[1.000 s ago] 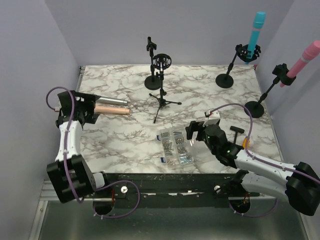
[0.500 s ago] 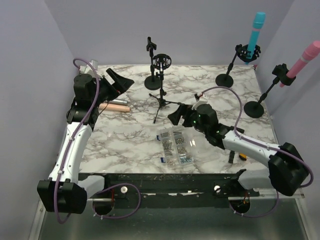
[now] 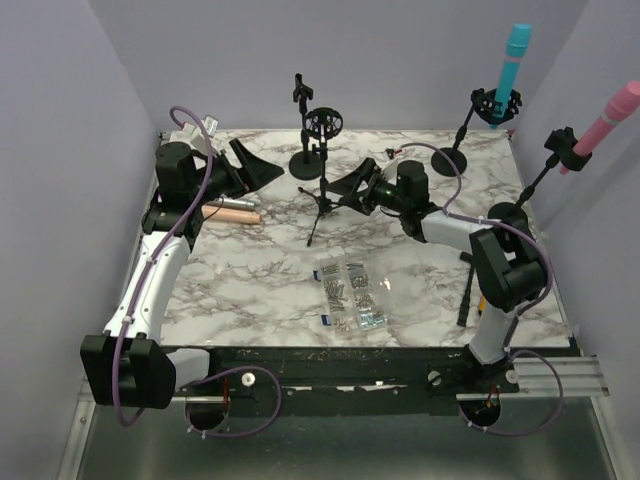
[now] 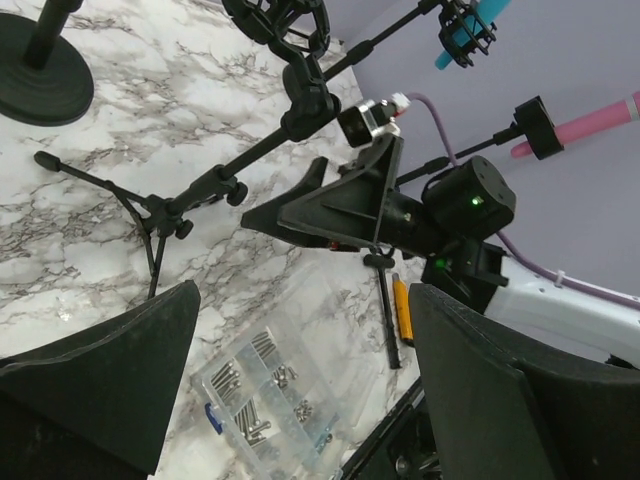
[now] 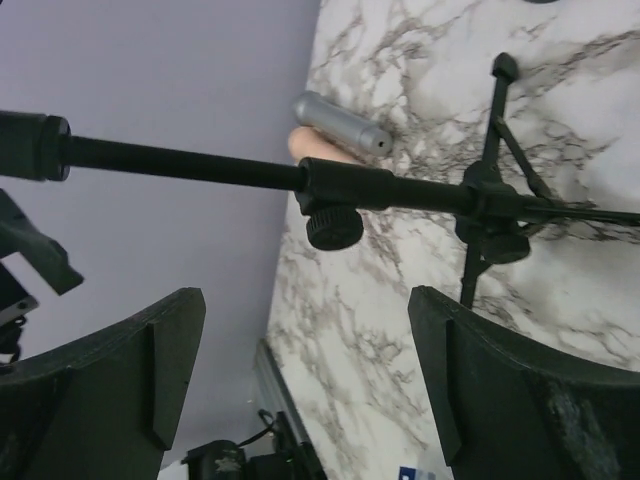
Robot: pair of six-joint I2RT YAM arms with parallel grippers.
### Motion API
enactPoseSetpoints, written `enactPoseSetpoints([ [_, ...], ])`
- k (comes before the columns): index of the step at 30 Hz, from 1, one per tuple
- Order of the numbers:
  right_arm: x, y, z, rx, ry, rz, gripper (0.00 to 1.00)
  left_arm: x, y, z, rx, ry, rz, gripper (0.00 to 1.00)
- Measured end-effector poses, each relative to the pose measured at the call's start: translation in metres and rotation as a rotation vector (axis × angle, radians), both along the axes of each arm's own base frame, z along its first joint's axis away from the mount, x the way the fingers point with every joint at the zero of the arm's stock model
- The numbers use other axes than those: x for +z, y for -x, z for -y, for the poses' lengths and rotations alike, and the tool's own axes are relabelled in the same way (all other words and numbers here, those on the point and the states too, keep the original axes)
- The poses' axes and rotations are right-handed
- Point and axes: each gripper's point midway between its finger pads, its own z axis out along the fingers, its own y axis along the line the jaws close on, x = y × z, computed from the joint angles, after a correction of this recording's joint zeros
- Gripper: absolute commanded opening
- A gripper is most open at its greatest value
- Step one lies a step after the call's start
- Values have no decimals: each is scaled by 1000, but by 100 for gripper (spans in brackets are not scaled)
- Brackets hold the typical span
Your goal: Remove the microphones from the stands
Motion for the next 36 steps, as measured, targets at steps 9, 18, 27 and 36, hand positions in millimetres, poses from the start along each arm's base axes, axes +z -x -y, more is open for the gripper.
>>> enactPoseSetpoints([
  [9,-16,-31,-26,82,-242,-128,65,-20,-9,7,-46,12,-56,84],
  [18,-10,-40,-26,105,-370,-180,61,-18,-7,8,-60,14,-48,83],
  [27,-14,-25,-23,130,-402,-195,63,-16,-7,9,-66,16,-40,83],
  [36,-13,-19,-20,149,-408,-173,66,-15,-6,10,-73,19,-35,83],
])
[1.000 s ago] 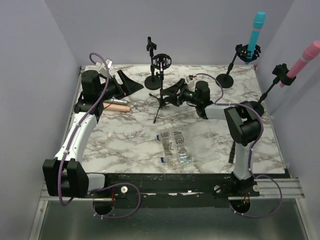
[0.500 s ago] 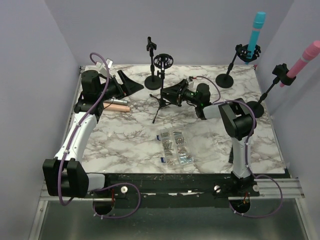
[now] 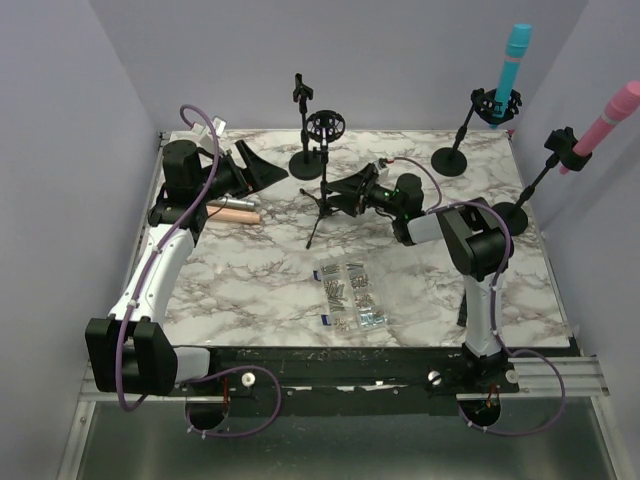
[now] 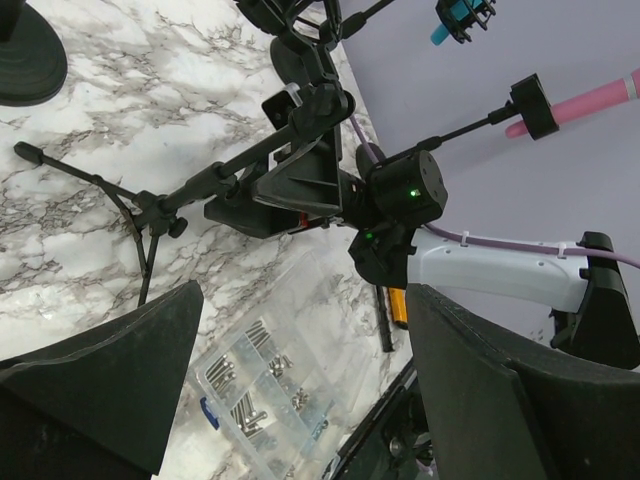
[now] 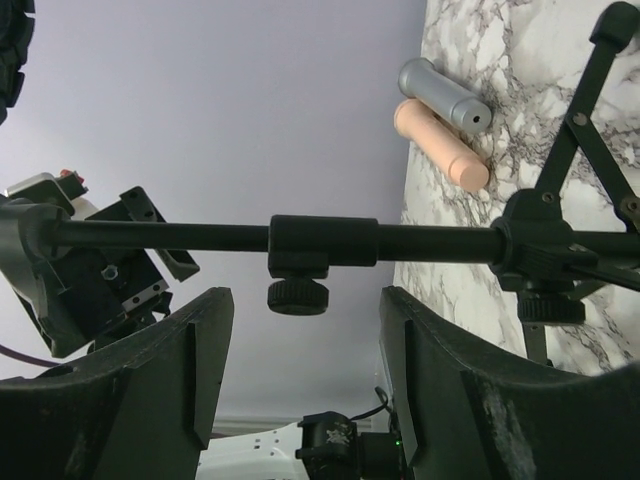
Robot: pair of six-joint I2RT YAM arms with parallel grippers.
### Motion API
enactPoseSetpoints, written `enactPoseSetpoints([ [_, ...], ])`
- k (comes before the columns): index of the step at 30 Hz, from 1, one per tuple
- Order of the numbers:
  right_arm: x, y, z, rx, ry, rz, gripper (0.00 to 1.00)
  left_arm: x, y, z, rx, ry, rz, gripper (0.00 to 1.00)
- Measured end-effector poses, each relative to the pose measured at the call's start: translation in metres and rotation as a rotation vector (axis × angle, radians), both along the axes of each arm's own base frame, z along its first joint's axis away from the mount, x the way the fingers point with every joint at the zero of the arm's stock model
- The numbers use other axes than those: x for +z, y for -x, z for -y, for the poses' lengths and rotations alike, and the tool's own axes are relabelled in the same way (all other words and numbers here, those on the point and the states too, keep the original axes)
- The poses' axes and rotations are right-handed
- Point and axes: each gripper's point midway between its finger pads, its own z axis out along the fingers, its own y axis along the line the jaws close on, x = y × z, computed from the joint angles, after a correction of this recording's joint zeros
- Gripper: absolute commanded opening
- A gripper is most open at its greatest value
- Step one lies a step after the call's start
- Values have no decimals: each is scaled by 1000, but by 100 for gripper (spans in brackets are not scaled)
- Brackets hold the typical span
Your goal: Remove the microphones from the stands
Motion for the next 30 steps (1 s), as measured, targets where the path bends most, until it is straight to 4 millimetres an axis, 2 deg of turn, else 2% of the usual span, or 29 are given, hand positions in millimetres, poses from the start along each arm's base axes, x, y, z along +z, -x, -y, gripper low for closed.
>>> enactPoseSetpoints([
  [4,-8,5,3,1,9,-19,65,-1,1,1,-4,0,-1,83],
  [8,-13,8,4,1,16,-26,74,-1,1,2,-7,-2,0,83],
  [10,-13,9,4,1,22,-25,74,-1,2,3,-11,-3,1,83],
  [15,-5,10,5,1,22,5,66,-1,4,7,-25,-6,4,83],
  [20,-5,11,5,4,26,11,51,-3,5,11,-37,-13,6,83],
  [30,-1,6,5,1,27,22,44,-4,5,10,-39,-20,11,83],
])
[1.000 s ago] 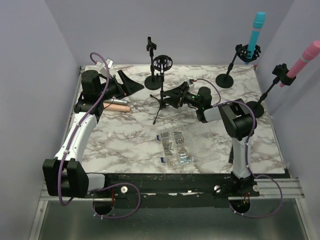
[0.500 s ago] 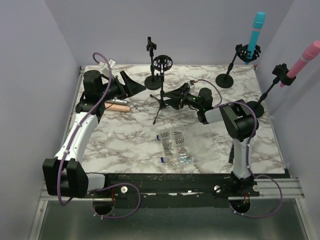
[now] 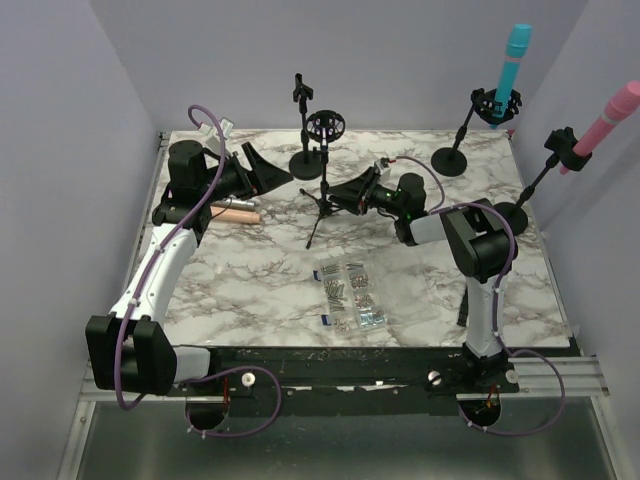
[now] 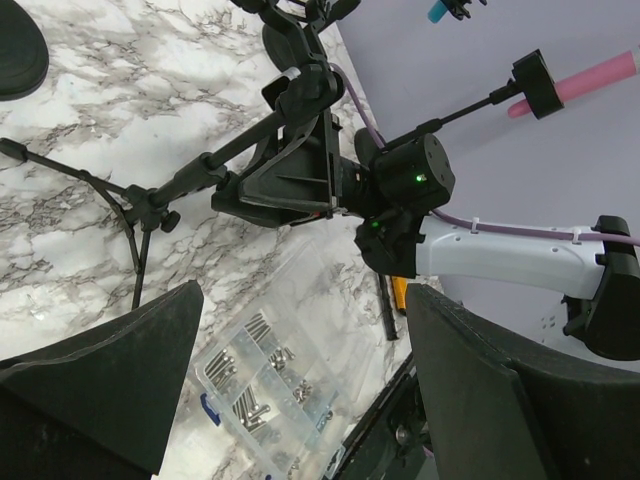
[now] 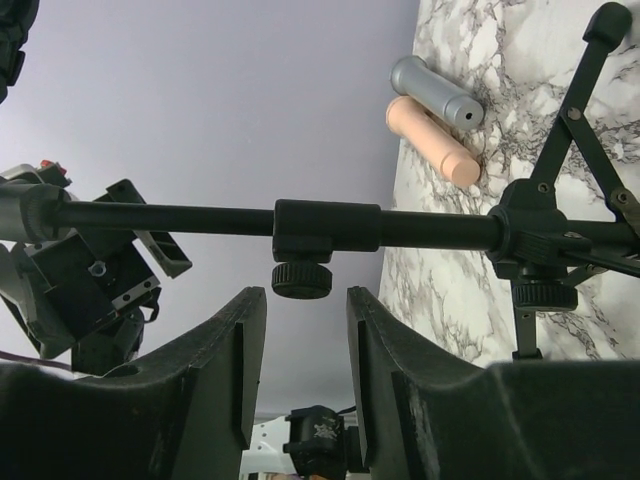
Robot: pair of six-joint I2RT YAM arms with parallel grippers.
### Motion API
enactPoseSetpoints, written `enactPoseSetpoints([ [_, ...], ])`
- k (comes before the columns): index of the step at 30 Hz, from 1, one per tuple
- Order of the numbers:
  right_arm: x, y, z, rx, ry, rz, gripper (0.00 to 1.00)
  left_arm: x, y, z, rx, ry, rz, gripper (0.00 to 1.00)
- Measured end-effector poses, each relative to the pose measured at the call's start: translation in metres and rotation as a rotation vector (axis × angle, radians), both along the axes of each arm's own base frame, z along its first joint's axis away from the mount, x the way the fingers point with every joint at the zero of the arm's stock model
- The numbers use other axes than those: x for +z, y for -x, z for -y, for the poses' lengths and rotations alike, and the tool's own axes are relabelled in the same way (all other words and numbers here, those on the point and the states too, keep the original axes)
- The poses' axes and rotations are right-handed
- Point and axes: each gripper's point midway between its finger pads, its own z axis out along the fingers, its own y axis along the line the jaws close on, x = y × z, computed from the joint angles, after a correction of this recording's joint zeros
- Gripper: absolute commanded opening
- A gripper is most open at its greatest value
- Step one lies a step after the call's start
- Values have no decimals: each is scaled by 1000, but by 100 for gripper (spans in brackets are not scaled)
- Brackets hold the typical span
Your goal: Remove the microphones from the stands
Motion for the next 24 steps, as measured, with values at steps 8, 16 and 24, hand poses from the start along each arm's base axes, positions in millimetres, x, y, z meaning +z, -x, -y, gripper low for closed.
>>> enactPoseSetpoints([
  [8,6,-6,-2,0,8,20,50,-1,0,0,0,-1,-2,83],
  [16,4,-12,-4,1,28,22,30,-2,0,0,-1,-7,0,83],
  [24,0,-11,-5,4,37,29,0,-3,1,-1,-2,-13,-2,83],
])
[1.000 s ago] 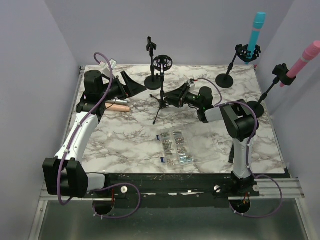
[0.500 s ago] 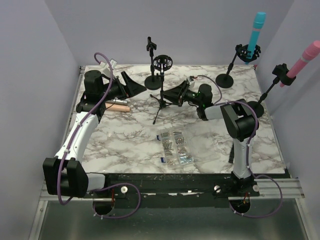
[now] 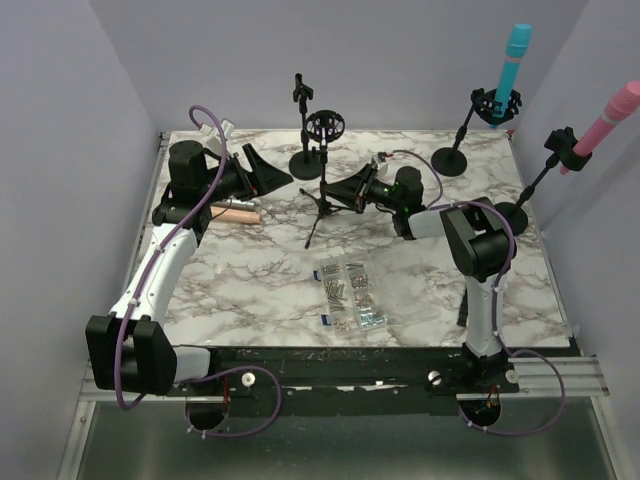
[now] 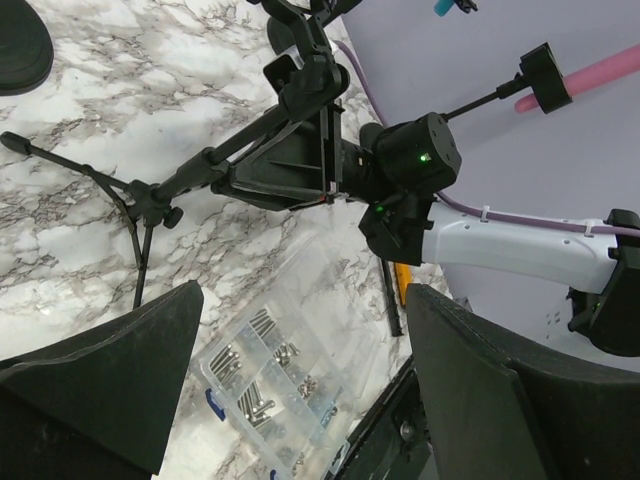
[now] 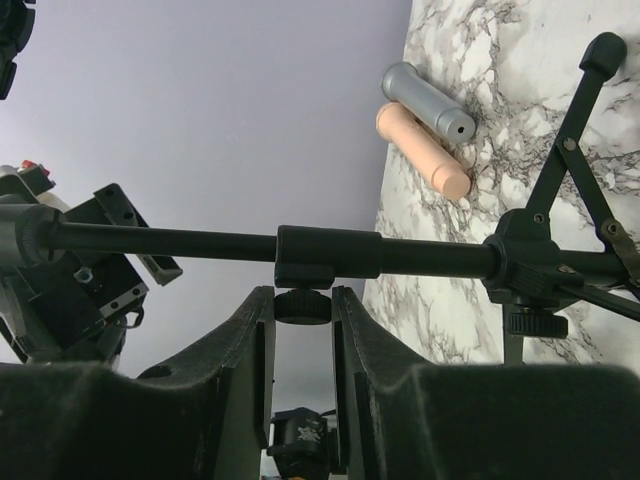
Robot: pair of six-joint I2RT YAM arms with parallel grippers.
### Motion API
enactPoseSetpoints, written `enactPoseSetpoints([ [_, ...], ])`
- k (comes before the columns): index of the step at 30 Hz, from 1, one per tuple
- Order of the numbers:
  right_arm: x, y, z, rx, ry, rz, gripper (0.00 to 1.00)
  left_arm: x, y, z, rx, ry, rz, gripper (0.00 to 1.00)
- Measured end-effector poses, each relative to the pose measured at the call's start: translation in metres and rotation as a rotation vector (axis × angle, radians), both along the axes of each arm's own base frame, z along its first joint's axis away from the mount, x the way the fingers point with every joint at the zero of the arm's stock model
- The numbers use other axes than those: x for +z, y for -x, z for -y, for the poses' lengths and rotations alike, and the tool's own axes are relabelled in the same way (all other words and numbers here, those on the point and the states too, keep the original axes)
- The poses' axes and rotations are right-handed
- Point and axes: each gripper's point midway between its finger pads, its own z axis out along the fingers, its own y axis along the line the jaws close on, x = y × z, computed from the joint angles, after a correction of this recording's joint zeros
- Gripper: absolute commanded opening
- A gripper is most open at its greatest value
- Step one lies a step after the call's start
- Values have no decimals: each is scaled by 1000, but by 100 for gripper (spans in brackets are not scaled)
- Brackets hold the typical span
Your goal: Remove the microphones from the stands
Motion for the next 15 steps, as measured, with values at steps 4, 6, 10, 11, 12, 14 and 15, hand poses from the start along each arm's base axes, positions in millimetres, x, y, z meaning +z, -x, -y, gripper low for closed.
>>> enactPoseSetpoints([
  [4,-2,0,0,-5,34,32,0,-1,0,0,0,-1,-4,83],
  [6,-2,-2,1,-17,71,55,0,-1,0,0,0,-1,-4,83],
  [10,-1,-9,4,-63,223,144,0,-1,0,0,0,-1,-5,83],
  [11,-1,-13,5,-84,271,173,0,-1,0,0,0,-1,-5,83],
  [12,-1,-16,6,-108,318,203,0,-1,0,0,0,-1,-5,83],
  [14,0,-22,9,-157,413,267,0,-1,0,0,0,-1,-5,83],
  [15,0,-23,10,-178,461,296,0,-1,0,0,0,-1,-4,83],
])
